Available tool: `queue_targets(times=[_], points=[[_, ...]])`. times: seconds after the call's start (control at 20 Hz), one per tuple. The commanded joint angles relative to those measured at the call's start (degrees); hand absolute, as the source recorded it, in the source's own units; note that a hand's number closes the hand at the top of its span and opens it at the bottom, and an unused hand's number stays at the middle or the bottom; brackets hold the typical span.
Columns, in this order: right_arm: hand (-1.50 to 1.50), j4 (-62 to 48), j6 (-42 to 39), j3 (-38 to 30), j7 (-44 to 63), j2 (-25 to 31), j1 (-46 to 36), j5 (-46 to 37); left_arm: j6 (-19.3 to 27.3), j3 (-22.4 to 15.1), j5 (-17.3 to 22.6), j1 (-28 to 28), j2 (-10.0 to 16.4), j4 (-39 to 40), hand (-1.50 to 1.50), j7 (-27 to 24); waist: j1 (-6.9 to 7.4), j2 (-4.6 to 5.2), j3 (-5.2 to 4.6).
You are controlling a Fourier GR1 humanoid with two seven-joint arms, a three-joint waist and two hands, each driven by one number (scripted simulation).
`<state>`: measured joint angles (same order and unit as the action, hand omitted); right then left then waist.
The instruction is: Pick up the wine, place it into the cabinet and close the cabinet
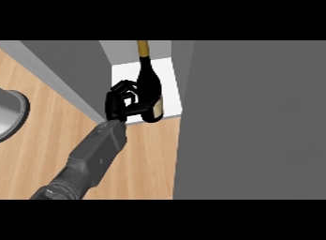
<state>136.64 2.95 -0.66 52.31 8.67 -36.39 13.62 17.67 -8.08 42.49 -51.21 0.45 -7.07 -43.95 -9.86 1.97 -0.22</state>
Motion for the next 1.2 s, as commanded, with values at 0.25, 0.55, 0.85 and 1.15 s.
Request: queue_targets(times=[0.25, 0.55, 0.85, 1.15], points=[[-1.5, 1.2, 0.9, -0.2, 1.0, -0.7, -0.6, 1.4, 2.4, -3.3, 1.9, 3.2, -0.4, -0.9, 1.5, -1.6, -1.15, 0.13, -0.1], [-1.5, 0.8, -0.1, -0.8, -0.4, -1.1, 0.1, 2.8, 6.2, -5.2, 4.1, 0.0, -0.4, -3.2, 1.5, 0.9, -1.66, 0.04, -0.01], [-1.5, 1.4, -1.6, -2.3, -1.3, -0.4, 3.0, 4.1, 7.0, -5.7, 5.4, -2.8, -0.4, -3.0, 1.5, 1.9, -0.56, 0.31, 0.08], [-1.5, 0.6, -2.5, -2.6, -2.7, -0.6, 3.7, 4.1, 10.3, -6.0, 6.9, -6.7, -0.4, -2.6, 1.5, 3.7, -0.42, 0.63, 0.11]])
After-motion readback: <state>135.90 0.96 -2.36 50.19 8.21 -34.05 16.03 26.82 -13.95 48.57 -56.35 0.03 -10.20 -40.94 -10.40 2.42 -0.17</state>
